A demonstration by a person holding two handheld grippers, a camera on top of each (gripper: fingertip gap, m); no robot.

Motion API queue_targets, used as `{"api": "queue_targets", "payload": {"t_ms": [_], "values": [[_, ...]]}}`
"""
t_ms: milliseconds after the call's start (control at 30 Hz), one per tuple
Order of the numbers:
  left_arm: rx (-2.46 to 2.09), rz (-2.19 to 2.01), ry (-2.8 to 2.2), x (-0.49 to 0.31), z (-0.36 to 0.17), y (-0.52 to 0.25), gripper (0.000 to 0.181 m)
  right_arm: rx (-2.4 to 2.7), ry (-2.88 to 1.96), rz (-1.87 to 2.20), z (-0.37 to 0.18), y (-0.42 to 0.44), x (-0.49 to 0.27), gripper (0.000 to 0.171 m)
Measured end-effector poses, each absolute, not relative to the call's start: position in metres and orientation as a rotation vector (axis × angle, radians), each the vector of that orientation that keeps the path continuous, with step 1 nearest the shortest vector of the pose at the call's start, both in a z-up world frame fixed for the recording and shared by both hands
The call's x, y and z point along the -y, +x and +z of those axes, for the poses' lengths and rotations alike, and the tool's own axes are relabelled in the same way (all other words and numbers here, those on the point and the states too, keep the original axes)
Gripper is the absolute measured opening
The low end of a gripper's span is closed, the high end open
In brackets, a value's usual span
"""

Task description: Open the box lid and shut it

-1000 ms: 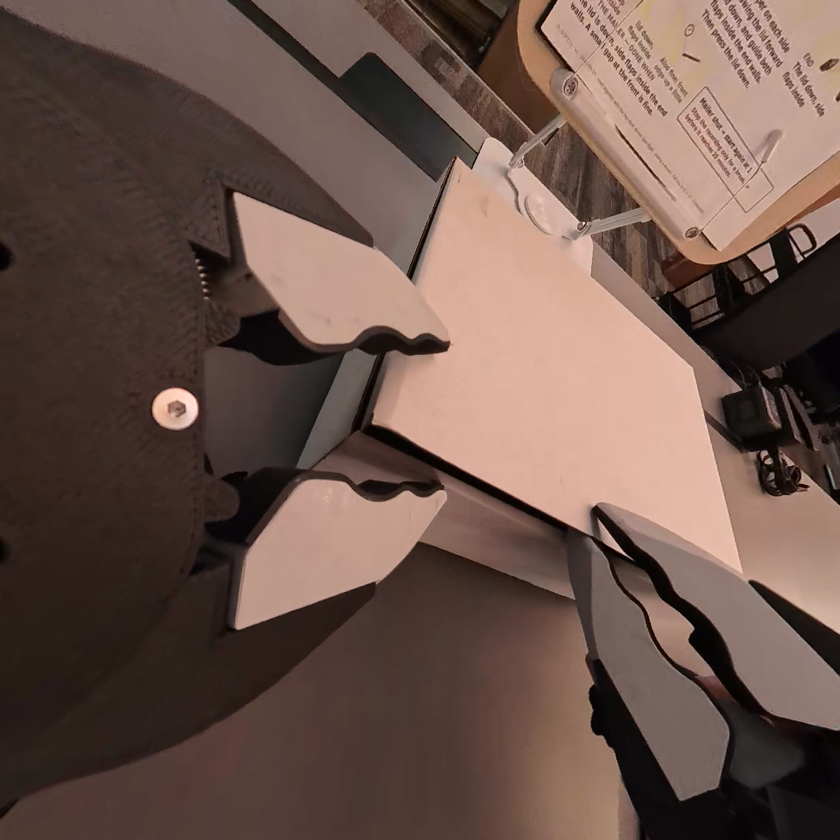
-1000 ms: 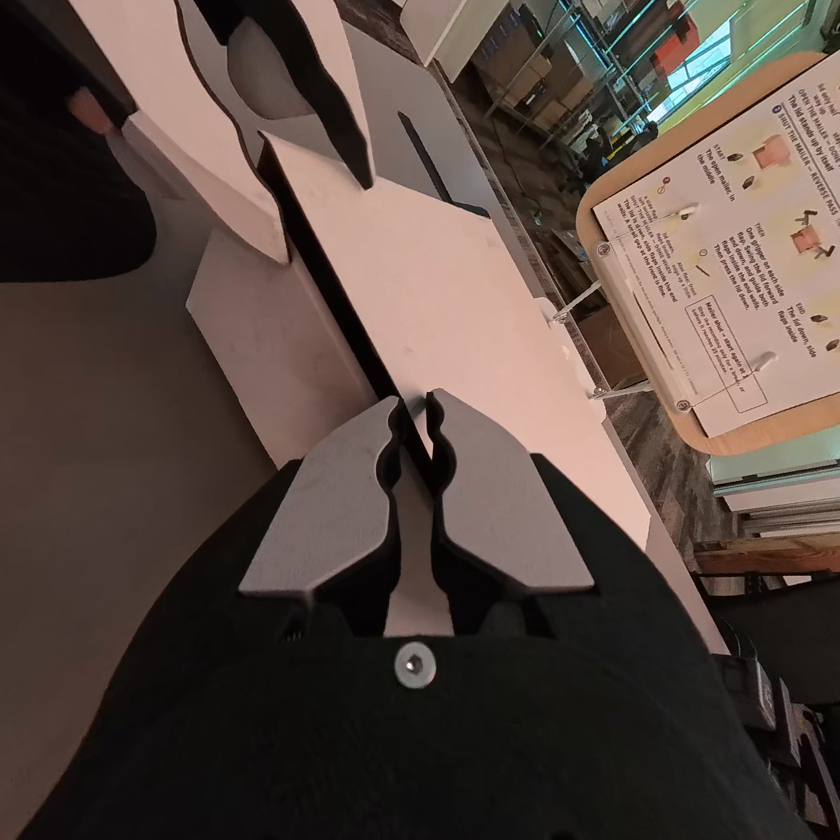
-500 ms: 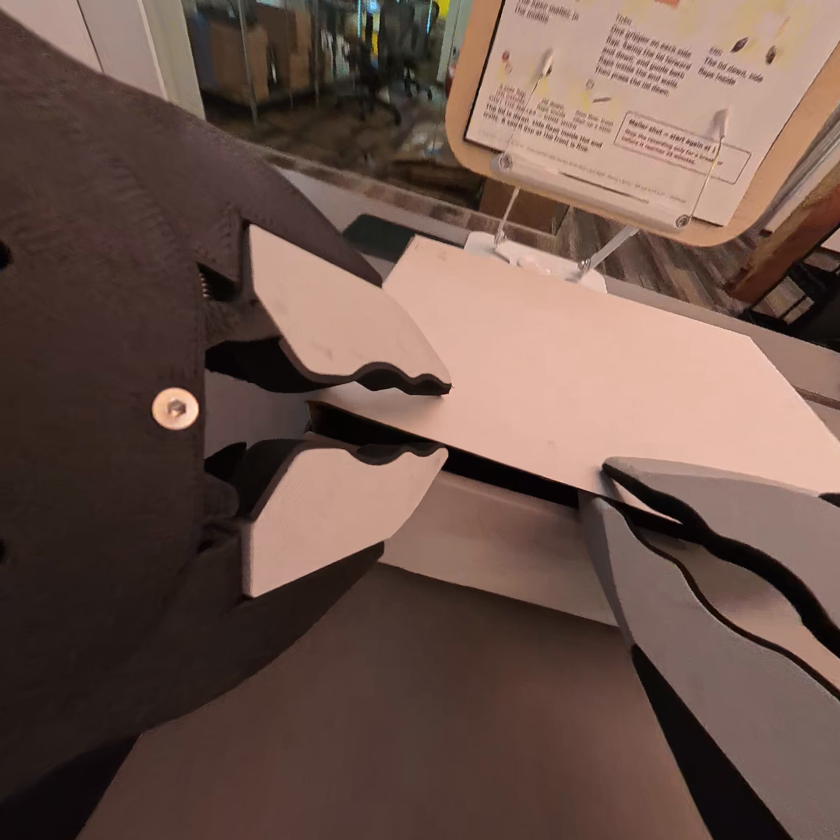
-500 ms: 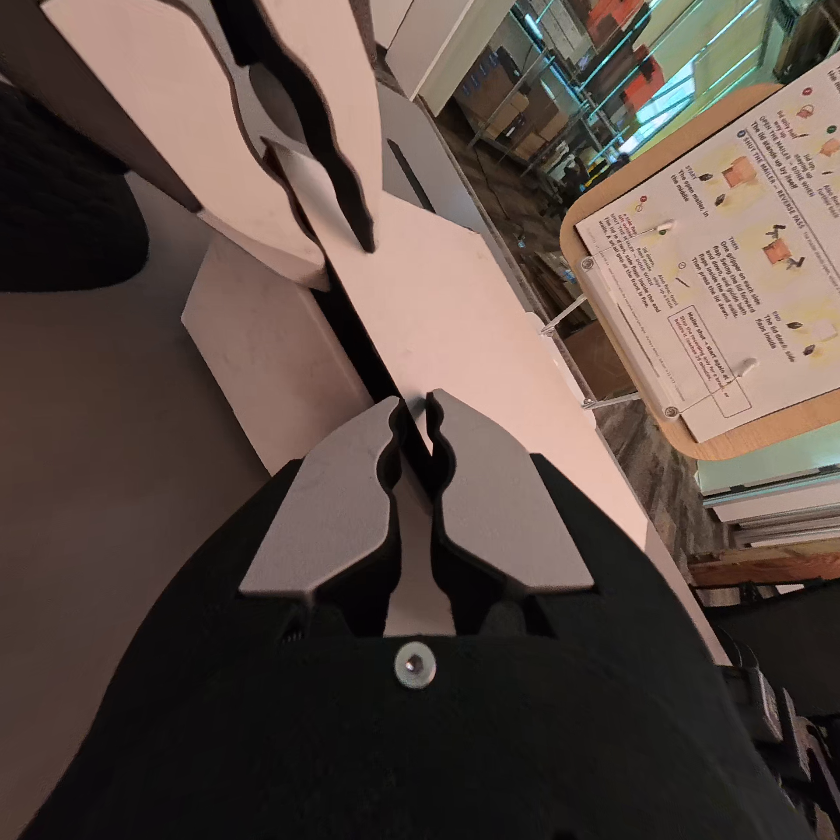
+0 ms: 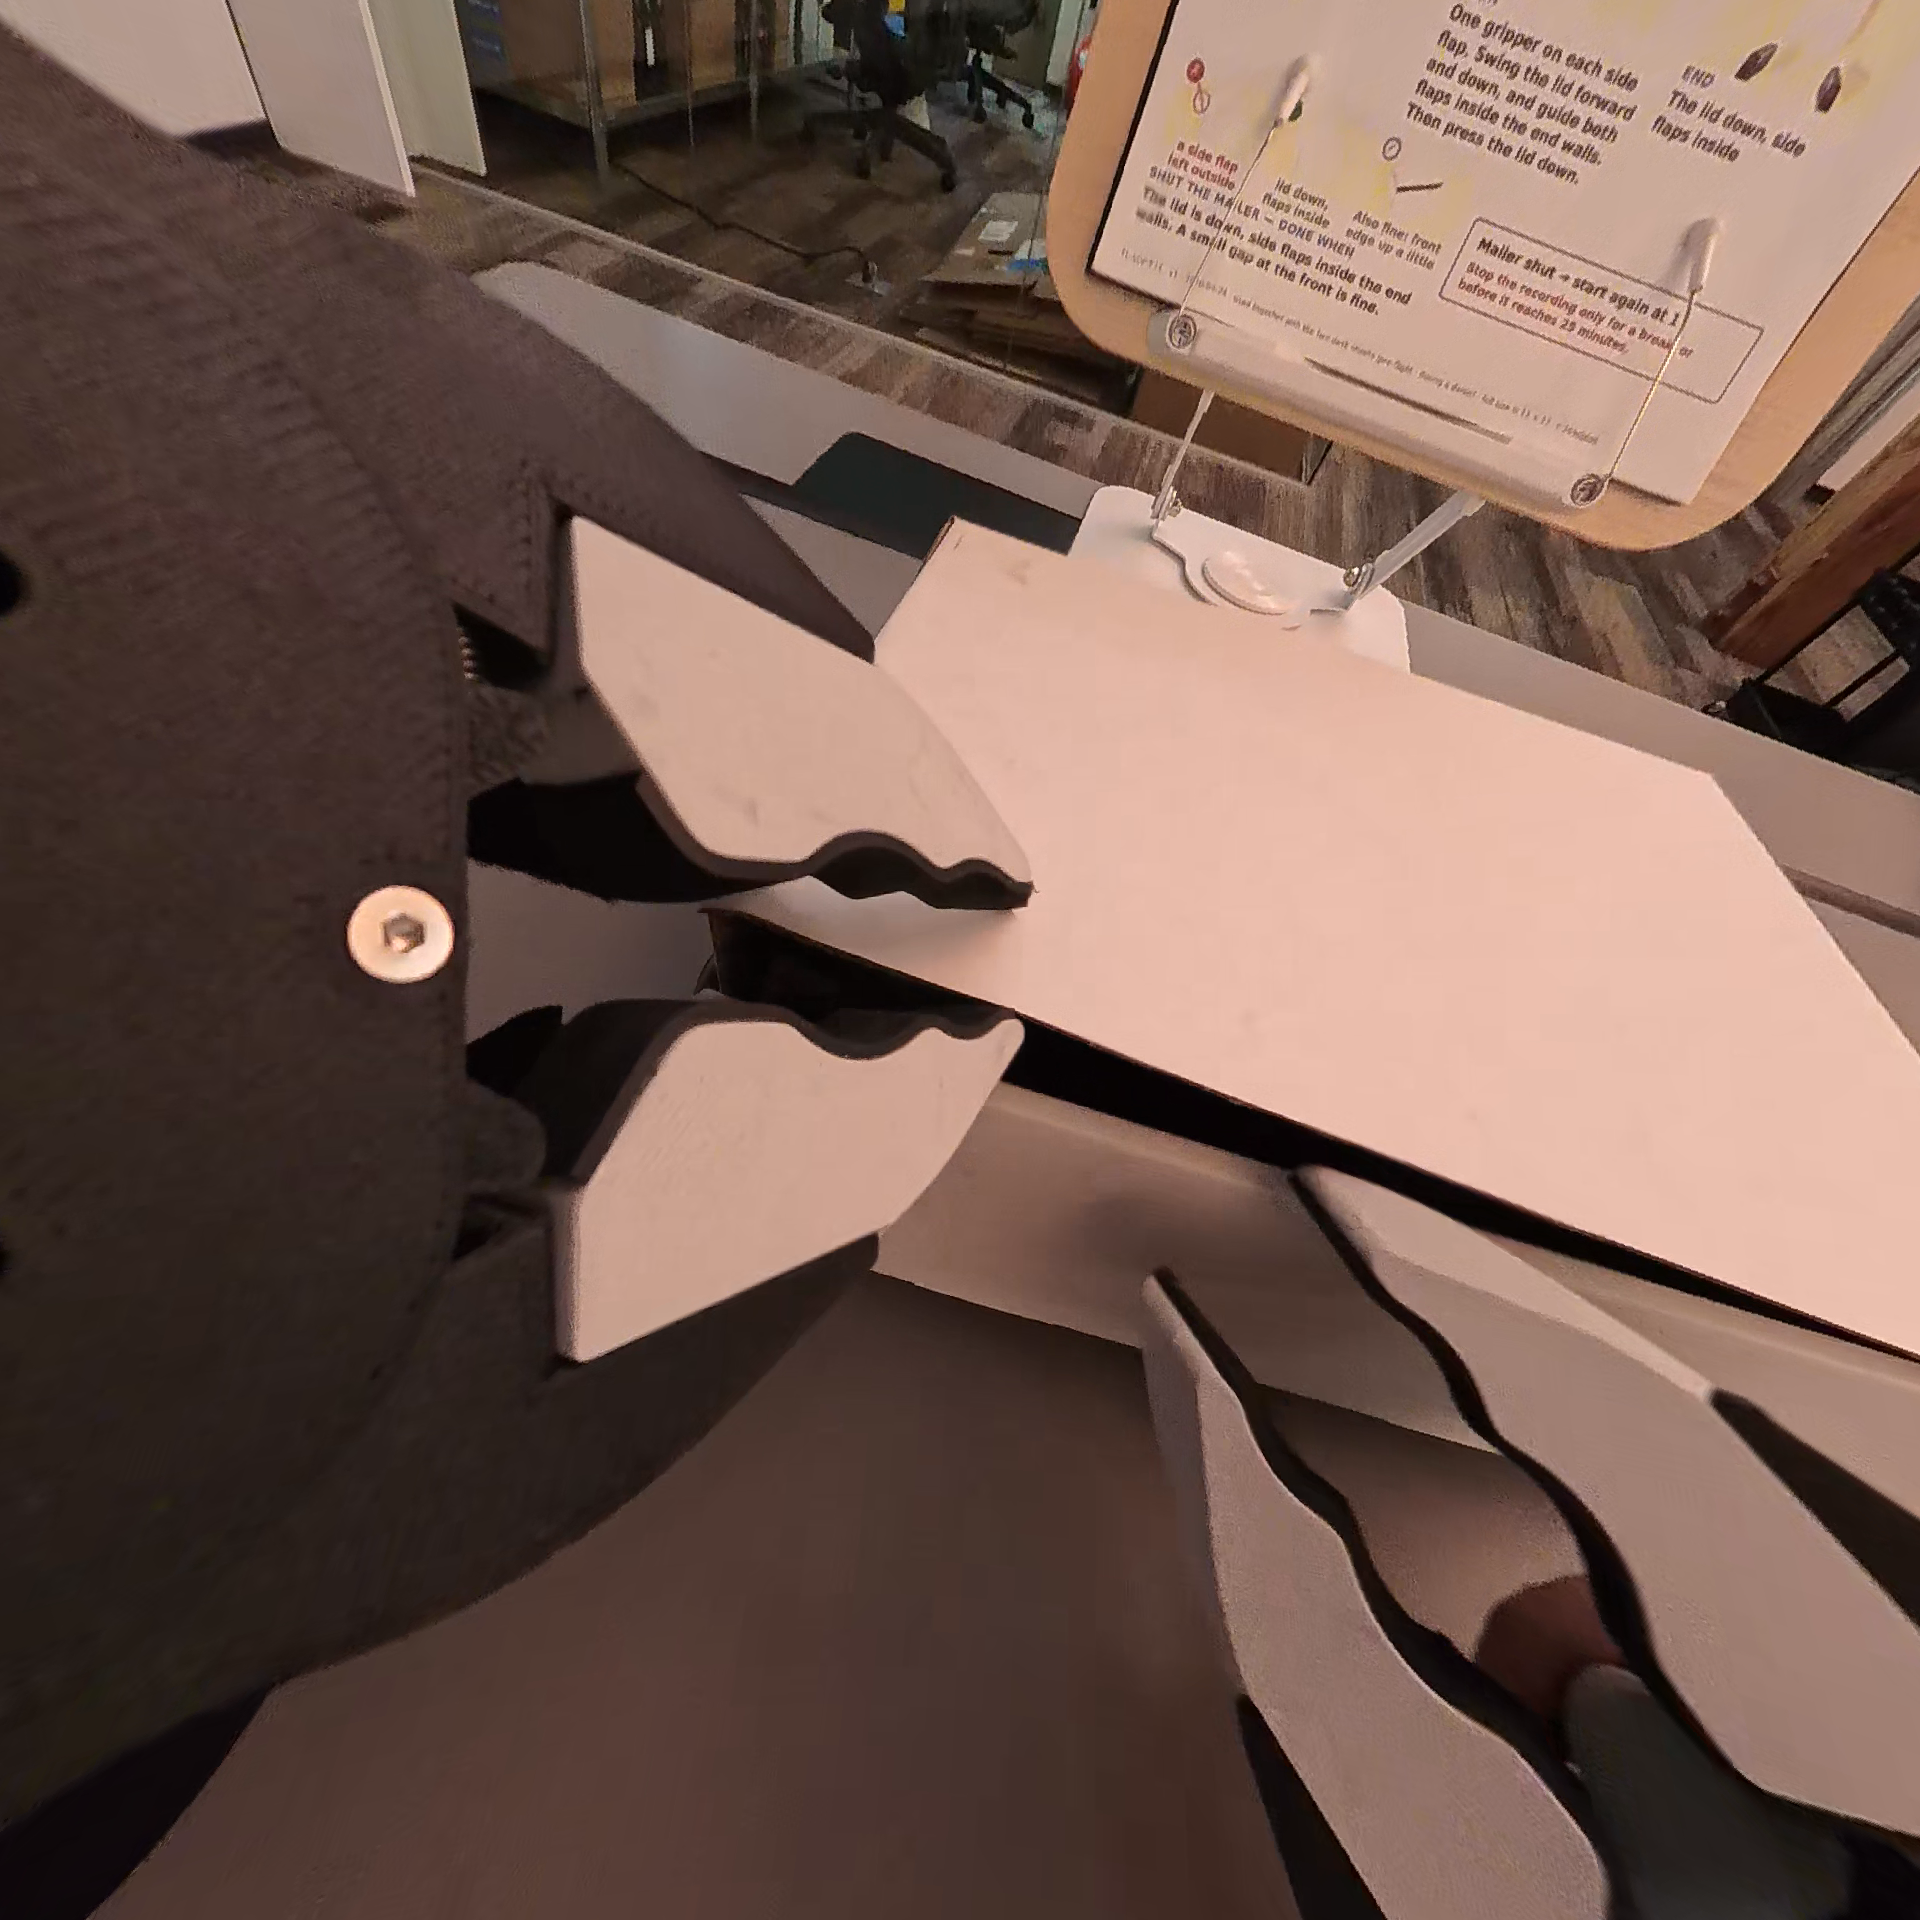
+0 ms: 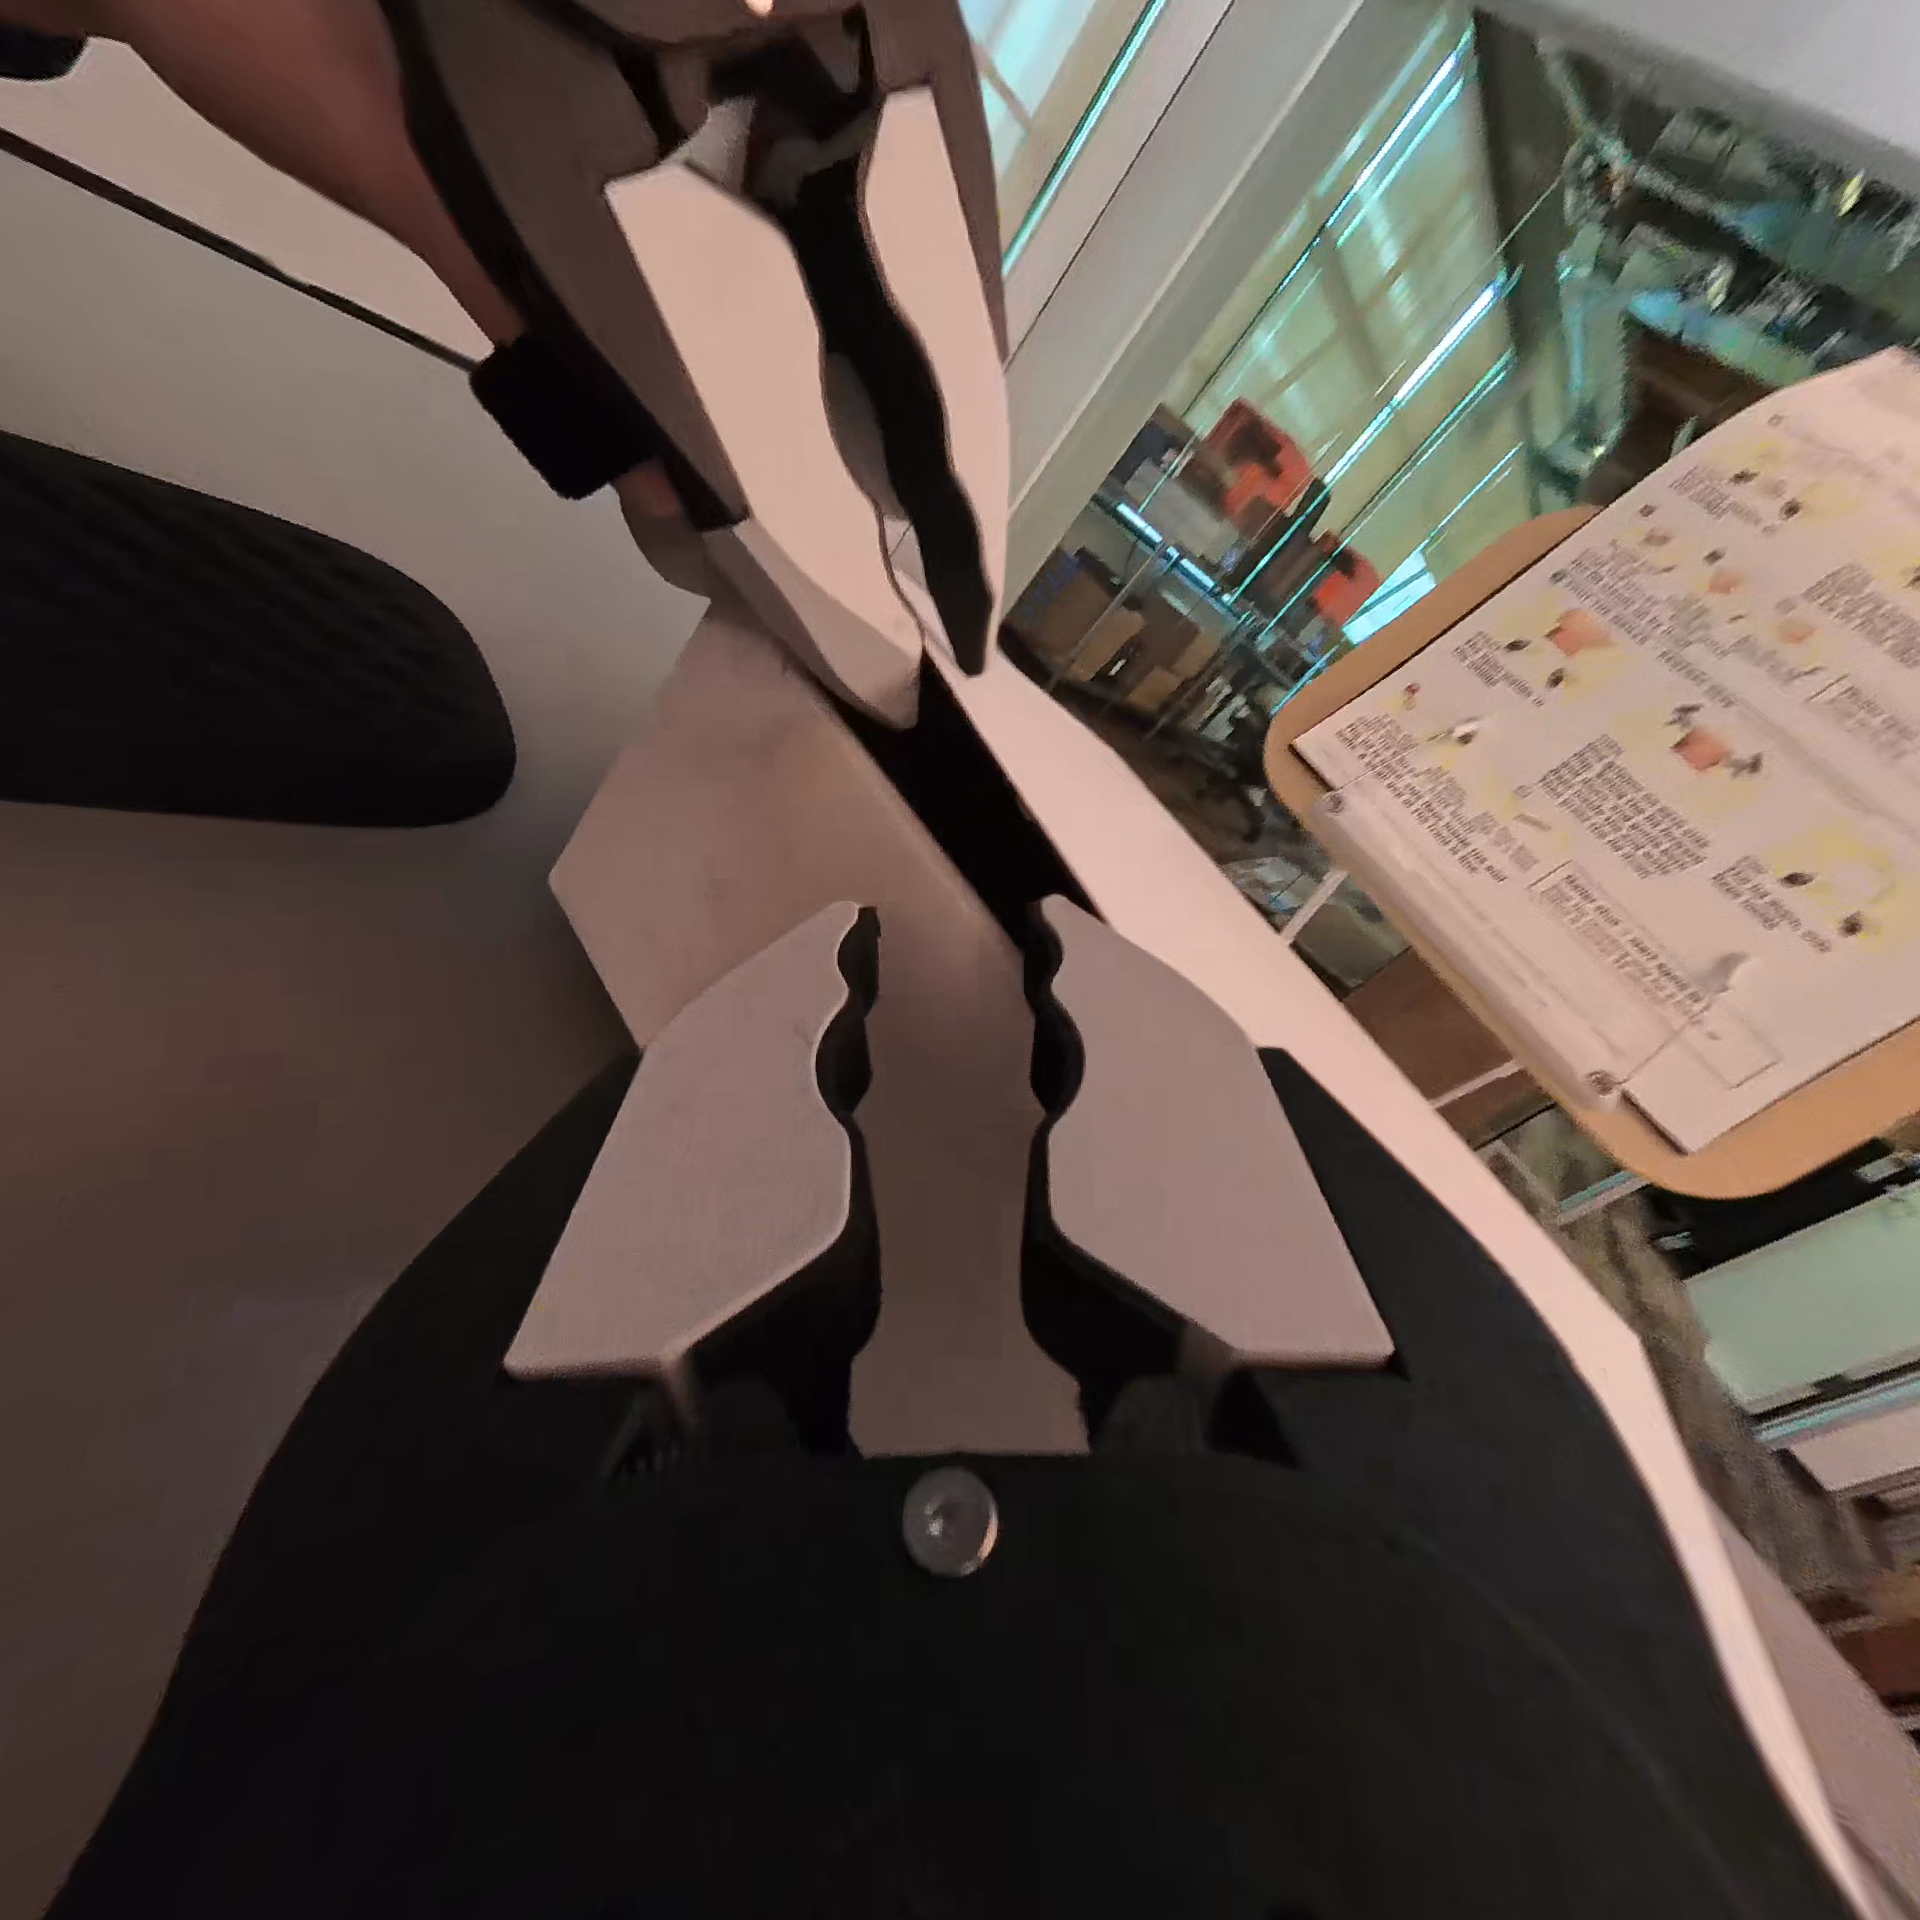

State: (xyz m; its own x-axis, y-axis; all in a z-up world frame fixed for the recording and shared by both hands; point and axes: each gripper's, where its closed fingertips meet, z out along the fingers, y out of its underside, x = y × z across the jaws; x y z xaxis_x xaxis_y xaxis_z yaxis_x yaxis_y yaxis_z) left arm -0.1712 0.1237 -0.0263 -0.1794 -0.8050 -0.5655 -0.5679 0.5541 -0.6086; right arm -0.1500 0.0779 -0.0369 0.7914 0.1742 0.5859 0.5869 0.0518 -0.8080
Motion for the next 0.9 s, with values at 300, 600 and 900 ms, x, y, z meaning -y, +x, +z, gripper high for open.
{"api": "queue_targets", "payload": {"t_ms": [300,600,900], "values": [[-1.86,-0.387,-1.122,-0.123,-0.011,-0.17,0.016,0.564,-1.597,-0.326,-0.05,-0.141,-0.083,0.028],[-1.808,-0.357,-1.063,-0.141,0.05,-0.164,0.007,0.535,-1.777,-0.291,-0.061,-0.136,-0.082,0.023],[-1.89,-0.462,-1.283,-0.193,0.119,-0.139,0.004,0.557,-1.84,-0.26,-0.062,-0.146,-0.074,0.02]]}}
